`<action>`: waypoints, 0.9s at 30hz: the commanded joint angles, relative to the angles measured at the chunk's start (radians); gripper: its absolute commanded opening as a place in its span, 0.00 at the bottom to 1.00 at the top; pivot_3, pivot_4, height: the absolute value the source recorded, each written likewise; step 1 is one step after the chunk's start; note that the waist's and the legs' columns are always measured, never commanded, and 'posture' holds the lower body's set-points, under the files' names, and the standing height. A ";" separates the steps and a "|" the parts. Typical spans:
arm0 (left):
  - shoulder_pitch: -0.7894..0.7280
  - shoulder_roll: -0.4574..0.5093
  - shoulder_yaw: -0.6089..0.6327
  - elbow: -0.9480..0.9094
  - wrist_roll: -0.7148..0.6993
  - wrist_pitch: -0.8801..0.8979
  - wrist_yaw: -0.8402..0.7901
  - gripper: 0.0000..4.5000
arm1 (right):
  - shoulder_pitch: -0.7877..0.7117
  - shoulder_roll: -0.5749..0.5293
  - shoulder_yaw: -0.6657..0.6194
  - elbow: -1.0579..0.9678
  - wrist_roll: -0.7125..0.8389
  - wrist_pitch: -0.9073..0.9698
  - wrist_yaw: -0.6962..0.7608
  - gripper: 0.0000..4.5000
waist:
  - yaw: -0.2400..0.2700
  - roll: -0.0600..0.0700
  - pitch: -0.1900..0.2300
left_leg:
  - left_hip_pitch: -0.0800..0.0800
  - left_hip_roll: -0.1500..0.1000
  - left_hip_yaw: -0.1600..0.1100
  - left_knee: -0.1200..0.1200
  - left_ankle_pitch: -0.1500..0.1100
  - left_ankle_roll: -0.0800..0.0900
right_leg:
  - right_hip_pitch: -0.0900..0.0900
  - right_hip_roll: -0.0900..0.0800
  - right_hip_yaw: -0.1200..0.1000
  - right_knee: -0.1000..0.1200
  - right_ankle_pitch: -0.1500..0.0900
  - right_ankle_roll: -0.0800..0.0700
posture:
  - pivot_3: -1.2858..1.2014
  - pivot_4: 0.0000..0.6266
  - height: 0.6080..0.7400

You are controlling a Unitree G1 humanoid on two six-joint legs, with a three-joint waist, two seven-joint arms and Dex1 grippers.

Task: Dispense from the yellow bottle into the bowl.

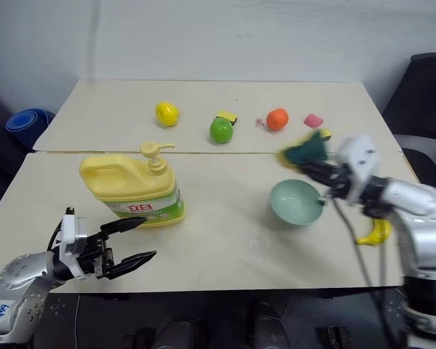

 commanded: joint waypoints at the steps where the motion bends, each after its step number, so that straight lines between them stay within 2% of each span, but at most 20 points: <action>1: -0.017 0.008 -0.023 -0.015 0.008 -0.005 -0.022 1.00 | 0.063 -0.120 -0.003 0.323 -0.211 -0.327 -0.049 0.02 | -0.002 0.000 0.000 | 0.000 -0.001 0.001 0.000 0.000 0.000 | 0.000 0.000 0.001 0.000 0.000 0.000 | 0.52 0.24 1.00; 4: -0.033 0.010 -0.034 -0.013 0.013 -0.002 -0.028 1.00 | 0.018 -0.107 0.009 0.575 -0.227 -0.444 -0.073 0.02 | -0.012 0.000 0.000 | 0.001 0.000 0.003 0.000 0.001 0.000 | 0.000 0.002 0.002 0.001 0.000 0.000 | 0.52 0.24 1.00; 5: -0.039 0.012 -0.036 -0.009 0.016 -0.001 -0.030 1.00 | -0.004 -0.094 0.016 0.639 -0.223 -0.471 -0.066 0.09 | -0.016 0.000 0.001 | 0.001 0.000 0.006 0.000 0.001 0.000 | 0.000 0.003 0.002 0.000 0.000 0.000 | 0.52 0.24 1.00; 6: -0.049 0.016 -0.037 -0.004 0.018 0.000 -0.033 1.00 | -0.019 -0.084 0.027 0.696 -0.222 -0.500 -0.047 0.12 | -0.021 0.001 0.001 | 0.001 0.001 0.009 -0.001 0.001 0.000 | 0.000 0.003 0.002 0.001 0.000 0.000 | 0.52 0.24 1.00; 10: -0.068 0.024 -0.034 0.005 0.018 0.005 -0.035 1.00 | -0.060 -0.076 0.037 0.816 -0.207 -0.565 -0.009 0.39 | -0.034 0.002 0.001 | 0.003 0.003 0.009 -0.001 0.003 -0.003 | 0.000 0.004 0.005 0.002 0.000 0.000 | 0.52 0.24 1.00; 14: -0.067 0.029 -0.023 -0.001 0.017 0.008 -0.028 1.00 | -0.068 -0.089 -0.022 0.816 -0.104 -0.550 0.074 0.69 | -0.033 0.003 0.001 | 0.003 0.003 0.008 -0.001 0.003 -0.003 | 0.000 0.004 0.006 0.002 0.000 0.000 | 0.52 0.24 1.00; 17: -0.044 0.031 0.008 -0.007 0.013 0.005 -0.012 1.00 | -0.022 -0.113 -0.053 0.674 -0.006 -0.497 0.198 0.94 | -0.030 0.003 0.001 | 0.004 0.003 0.005 -0.001 0.003 -0.003 | 0.000 0.003 0.004 0.002 0.000 0.001 | 0.52 0.24 1.00; 18: -0.034 0.030 0.027 -0.012 0.005 0.010 0.000 1.00 | -0.001 -0.116 -0.058 0.586 0.028 -0.433 0.214 0.99 | -0.030 0.003 0.001 | 0.003 0.003 0.003 -0.001 0.003 -0.003 | 0.000 0.003 0.003 0.002 0.000 0.001 | 0.52 0.24 1.00; 22: 0.029 0.033 0.091 -0.037 -0.011 0.011 0.017 1.00 | 0.113 -0.103 0.038 0.081 0.149 -0.127 0.213 0.99 | -0.028 0.006 0.002 | 0.002 0.005 0.001 -0.001 0.002 -0.004 | 0.000 0.003 0.002 0.001 0.000 0.000 | 0.52 0.24 1.00; 24: 0.043 0.034 0.098 -0.045 -0.011 0.014 0.019 1.00 | 0.125 -0.090 0.079 -0.032 0.147 -0.025 0.165 0.99 | -0.029 0.005 0.002 | 0.003 0.006 0.001 -0.001 0.001 -0.005 | 0.000 0.003 0.002 0.000 0.000 0.000 | 0.52 0.24 1.00; 27: 0.056 0.027 0.100 -0.068 -0.008 0.016 0.029 1.00 | 0.136 -0.044 0.229 -0.139 0.070 0.046 0.113 0.99 | -0.013 0.005 0.001 | 0.003 0.005 0.001 -0.001 0.000 -0.006 | 0.000 0.002 0.002 -0.001 0.000 -0.001 | 0.52 0.24 1.00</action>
